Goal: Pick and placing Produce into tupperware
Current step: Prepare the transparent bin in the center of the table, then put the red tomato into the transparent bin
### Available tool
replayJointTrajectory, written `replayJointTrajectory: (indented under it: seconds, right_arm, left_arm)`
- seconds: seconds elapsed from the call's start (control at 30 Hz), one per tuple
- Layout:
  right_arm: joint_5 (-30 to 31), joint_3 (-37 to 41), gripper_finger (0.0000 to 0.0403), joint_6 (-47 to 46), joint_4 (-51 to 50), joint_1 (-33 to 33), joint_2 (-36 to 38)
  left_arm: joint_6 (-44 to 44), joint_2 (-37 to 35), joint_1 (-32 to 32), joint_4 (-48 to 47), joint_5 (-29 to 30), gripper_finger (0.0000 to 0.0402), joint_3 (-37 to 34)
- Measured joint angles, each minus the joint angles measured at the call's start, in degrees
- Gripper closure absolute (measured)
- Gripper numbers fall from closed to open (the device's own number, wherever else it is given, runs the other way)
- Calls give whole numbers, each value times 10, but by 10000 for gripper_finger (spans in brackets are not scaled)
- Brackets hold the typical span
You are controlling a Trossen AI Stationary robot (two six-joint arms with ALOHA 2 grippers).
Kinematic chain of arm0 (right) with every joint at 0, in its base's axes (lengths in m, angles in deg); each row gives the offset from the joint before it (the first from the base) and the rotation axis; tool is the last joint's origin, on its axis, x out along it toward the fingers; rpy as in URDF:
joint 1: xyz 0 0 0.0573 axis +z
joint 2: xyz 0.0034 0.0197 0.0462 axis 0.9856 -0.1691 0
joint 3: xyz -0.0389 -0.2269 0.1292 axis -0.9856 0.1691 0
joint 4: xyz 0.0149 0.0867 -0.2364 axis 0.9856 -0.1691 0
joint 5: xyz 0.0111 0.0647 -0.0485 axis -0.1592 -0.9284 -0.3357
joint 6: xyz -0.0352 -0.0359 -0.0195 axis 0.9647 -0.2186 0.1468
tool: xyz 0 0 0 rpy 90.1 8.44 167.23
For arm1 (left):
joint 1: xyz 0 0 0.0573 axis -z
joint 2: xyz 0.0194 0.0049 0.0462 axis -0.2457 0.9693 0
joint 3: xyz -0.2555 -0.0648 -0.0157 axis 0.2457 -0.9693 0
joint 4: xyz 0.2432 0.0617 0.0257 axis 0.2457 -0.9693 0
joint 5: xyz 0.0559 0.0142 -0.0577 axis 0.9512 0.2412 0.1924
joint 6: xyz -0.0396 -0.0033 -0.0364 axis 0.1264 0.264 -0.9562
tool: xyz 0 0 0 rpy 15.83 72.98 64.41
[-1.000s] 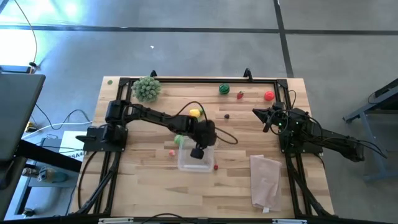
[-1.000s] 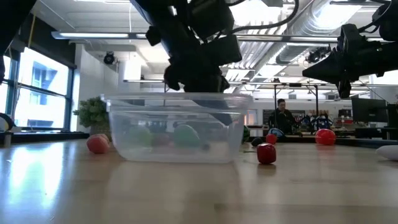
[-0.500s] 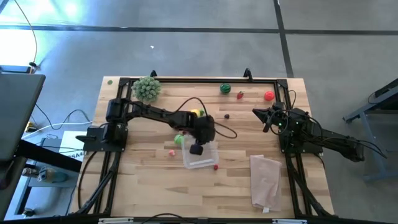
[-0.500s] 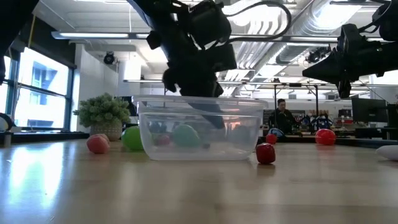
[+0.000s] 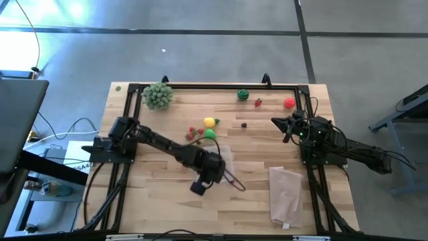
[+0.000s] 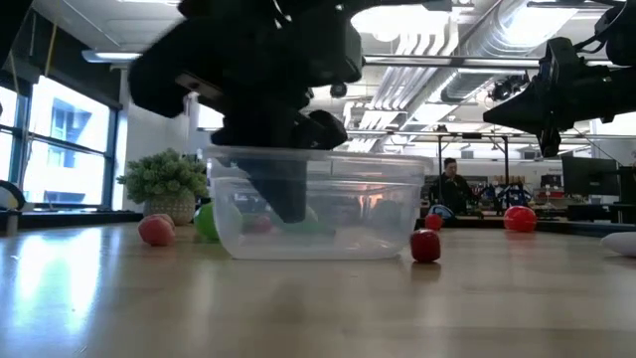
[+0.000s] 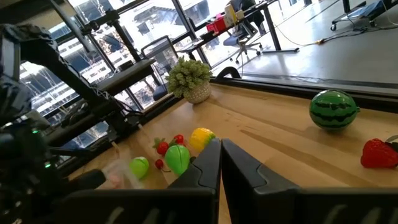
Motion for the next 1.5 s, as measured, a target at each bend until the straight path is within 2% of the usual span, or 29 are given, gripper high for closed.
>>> replayJointTrajectory:
  seconds: [0.3, 0.6, 0.9, 1.23, 1.37, 1.5]
  right_arm:
    - [-1, 0, 399, 0, 0, 0, 0]
    - [-6, 0, 399, 0, 0, 0, 0]
    - [-10, 0, 399, -1, -1, 0, 0]
    - [-9, 0, 399, -1, -2, 0, 0]
    - [-9, 0, 399, -1, -2, 0, 0]
    - [-10, 0, 399, -4, -2, 0, 0]
  left_arm:
    - [-31, 0, 43, -15, 1, 387, 0]
    - [-56, 0, 41, -21, -7, 387, 0]
    - [-93, 0, 41, -81, -28, 387, 0]
    - [-93, 0, 41, -62, -24, 387, 0]
    - [-92, 0, 41, -96, -12, 387, 34]
    - [-87, 0, 41, -184, 32, 387, 95]
